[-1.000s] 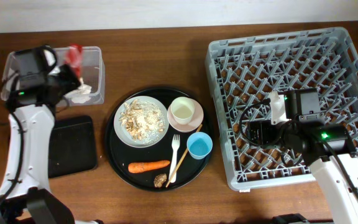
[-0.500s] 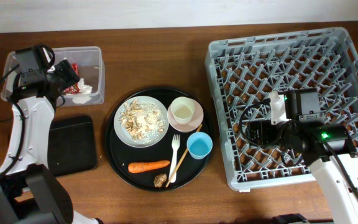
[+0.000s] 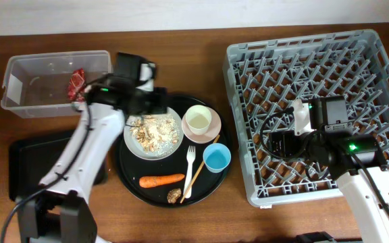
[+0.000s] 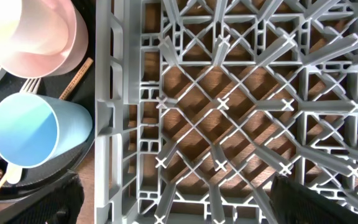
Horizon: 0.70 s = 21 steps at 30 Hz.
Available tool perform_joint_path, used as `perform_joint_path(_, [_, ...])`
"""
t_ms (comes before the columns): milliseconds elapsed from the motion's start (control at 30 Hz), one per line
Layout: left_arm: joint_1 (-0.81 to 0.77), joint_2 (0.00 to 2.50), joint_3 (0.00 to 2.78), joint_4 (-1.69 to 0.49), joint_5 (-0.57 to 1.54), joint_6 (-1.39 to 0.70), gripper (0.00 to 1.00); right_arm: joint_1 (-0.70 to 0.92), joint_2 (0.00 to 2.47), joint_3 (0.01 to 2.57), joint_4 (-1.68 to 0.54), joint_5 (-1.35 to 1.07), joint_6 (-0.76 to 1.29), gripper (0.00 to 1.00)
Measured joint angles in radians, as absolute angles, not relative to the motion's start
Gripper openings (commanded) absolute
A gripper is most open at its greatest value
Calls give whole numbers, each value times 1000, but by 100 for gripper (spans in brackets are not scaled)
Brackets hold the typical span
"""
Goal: Sort waste into correct bins and load items into the dishwasher rack
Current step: 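Grasp the white cup from the pink bowl with the left gripper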
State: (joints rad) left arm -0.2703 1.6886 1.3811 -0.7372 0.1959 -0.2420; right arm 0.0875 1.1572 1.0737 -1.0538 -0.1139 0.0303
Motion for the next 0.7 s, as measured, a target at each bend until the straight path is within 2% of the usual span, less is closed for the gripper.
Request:
perform_joint_path(267, [-392, 1788, 1383, -690, 167, -255, 61, 88, 1157, 1074, -1070, -114, 31, 99])
perform_joint_path(333, [-403, 1832, 1383, -666, 168, -255, 53, 88, 1157, 1074, -1070, -114, 30, 99])
perform_joint_path(367, [-406, 1845, 1383, -660, 168, -258, 45, 88, 1157, 1074, -1070, -114, 30, 99])
perform_joint_path(433, [-415, 1872, 1383, -641, 168, -266, 24, 88, 1157, 1074, -1070, -114, 30, 99])
perform_joint_path(467, [-420, 1890, 1383, -637, 168, -268, 10, 88, 1157, 1074, -1071, -114, 30, 99])
perform_joint_path(500, [-422, 1899, 1383, -637, 169, -274, 2, 88, 1157, 1074, -1072, -114, 30, 99])
perform_joint_path(700, [-424, 1906, 1391, -637, 168, -276, 0, 88, 1157, 1074, -1074, -114, 30, 99])
